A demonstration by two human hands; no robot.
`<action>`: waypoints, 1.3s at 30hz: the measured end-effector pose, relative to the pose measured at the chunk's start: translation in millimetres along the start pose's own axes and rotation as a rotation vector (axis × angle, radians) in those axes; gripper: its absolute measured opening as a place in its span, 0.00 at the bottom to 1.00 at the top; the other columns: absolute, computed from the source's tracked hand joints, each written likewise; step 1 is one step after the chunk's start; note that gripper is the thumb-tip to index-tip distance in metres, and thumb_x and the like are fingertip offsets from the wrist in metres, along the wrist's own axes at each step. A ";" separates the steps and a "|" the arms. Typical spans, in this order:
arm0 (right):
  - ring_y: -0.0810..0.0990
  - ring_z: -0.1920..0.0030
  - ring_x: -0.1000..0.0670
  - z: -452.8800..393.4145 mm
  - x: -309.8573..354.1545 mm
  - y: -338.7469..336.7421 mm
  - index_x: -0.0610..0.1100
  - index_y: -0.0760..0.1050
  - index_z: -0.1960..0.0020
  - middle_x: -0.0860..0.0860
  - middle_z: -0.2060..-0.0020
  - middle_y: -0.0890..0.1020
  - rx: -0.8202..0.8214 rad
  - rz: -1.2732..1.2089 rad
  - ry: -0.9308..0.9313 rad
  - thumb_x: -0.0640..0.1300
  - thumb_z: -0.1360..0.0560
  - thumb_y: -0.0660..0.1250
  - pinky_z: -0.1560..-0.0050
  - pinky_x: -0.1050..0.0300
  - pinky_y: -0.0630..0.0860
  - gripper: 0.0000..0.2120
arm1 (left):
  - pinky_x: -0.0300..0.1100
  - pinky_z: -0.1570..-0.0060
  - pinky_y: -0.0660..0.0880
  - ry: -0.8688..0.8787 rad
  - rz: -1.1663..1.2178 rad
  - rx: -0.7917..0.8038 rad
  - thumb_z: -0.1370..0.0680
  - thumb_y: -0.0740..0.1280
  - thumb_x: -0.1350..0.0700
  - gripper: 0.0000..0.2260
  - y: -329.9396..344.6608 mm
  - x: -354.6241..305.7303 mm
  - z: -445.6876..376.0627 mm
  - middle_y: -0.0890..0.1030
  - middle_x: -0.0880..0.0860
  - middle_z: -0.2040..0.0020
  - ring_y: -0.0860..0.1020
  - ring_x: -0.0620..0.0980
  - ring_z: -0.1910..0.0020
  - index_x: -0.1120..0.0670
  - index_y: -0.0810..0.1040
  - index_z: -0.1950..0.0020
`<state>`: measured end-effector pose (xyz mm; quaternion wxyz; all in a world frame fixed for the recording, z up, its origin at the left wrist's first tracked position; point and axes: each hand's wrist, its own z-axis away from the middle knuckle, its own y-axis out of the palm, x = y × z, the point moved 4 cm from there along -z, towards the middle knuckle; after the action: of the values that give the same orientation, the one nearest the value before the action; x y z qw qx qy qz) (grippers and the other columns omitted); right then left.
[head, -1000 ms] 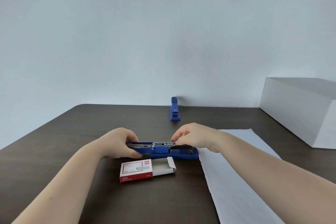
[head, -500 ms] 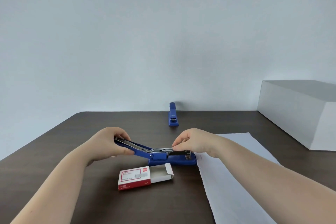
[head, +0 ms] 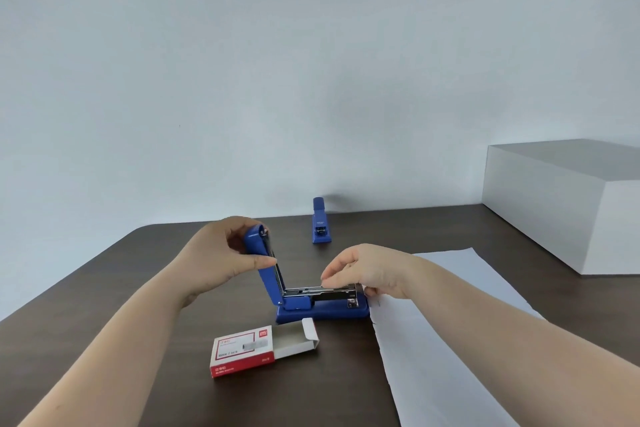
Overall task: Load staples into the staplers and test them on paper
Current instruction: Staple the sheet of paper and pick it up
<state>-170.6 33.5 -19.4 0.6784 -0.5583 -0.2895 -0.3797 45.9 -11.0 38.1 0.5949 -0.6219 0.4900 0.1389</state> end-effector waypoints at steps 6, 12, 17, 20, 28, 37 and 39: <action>0.74 0.63 0.55 0.7 -0.2 -18.1 0.46 0.79 0.53 0.52 0.61 0.81 -0.261 -0.060 -0.091 0.45 0.24 0.66 0.63 0.63 0.69 0.05 | 0.33 0.62 0.69 0.143 -0.249 0.222 0.31 0.75 0.50 0.12 57.0 -38.7 -8.8 0.79 0.43 0.61 0.72 0.41 0.65 0.48 0.82 0.49; 0.79 0.54 0.49 -4.9 -22.9 -43.0 0.45 0.78 0.53 0.51 0.61 0.81 -0.531 0.023 -0.110 0.42 0.24 0.62 0.58 0.58 0.74 0.06 | 0.29 0.65 0.63 0.163 -0.354 0.312 0.29 0.72 0.49 0.14 95.5 -41.4 -13.9 0.74 0.37 0.65 0.71 0.38 0.68 0.49 0.82 0.45; 0.73 0.39 0.45 -12.4 -50.8 -58.1 0.48 0.75 0.40 0.49 0.45 0.80 -0.609 0.451 -0.069 0.50 0.23 0.61 0.42 0.51 0.73 0.14 | 0.29 0.61 0.67 0.167 -0.316 0.294 0.29 0.72 0.48 0.14 96.9 -31.1 -13.9 0.79 0.41 0.55 0.74 0.38 0.60 0.47 0.81 0.44; 0.65 0.31 0.45 -21.8 -66.4 -58.9 0.52 0.68 0.32 0.49 0.35 0.73 -0.467 0.673 0.064 0.63 0.25 0.58 0.34 0.45 0.64 0.25 | 0.27 0.65 0.67 0.136 -0.176 0.266 0.28 0.72 0.50 0.12 98.3 -22.1 -11.0 0.78 0.40 0.58 0.73 0.32 0.66 0.45 0.81 0.45; 0.70 0.39 0.46 -27.7 -66.6 -54.5 0.52 0.70 0.46 0.49 0.44 0.77 -0.428 0.745 0.031 0.67 0.26 0.54 0.39 0.45 0.63 0.22 | 0.28 0.63 0.66 0.155 -0.057 0.238 0.28 0.72 0.51 0.09 101.3 -13.9 -10.0 0.79 0.40 0.56 0.72 0.29 0.68 0.40 0.80 0.50; 0.73 0.57 0.50 -13.3 -52.3 -61.1 0.54 0.67 0.64 0.57 0.64 0.73 -0.344 0.457 -0.114 0.59 0.26 0.64 0.49 0.49 0.71 0.14 | 0.35 0.52 0.69 0.146 -0.090 0.217 0.27 0.71 0.50 0.13 102.1 -11.0 -8.8 0.79 0.41 0.52 0.75 0.41 0.57 0.44 0.80 0.43; 0.74 0.60 0.51 -9.0 -47.5 -60.9 0.53 0.69 0.64 0.57 0.65 0.74 -0.314 0.446 -0.127 0.58 0.27 0.67 0.52 0.51 0.73 0.13 | 0.35 0.52 0.69 0.153 -0.098 0.210 0.27 0.71 0.50 0.14 102.7 -11.1 -8.8 0.79 0.42 0.51 0.75 0.40 0.57 0.45 0.80 0.42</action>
<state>-247.8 28.5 -27.3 0.6311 -0.7292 -0.1390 -0.2252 -42.6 5.5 -13.3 0.6238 -0.5880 0.5148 0.0098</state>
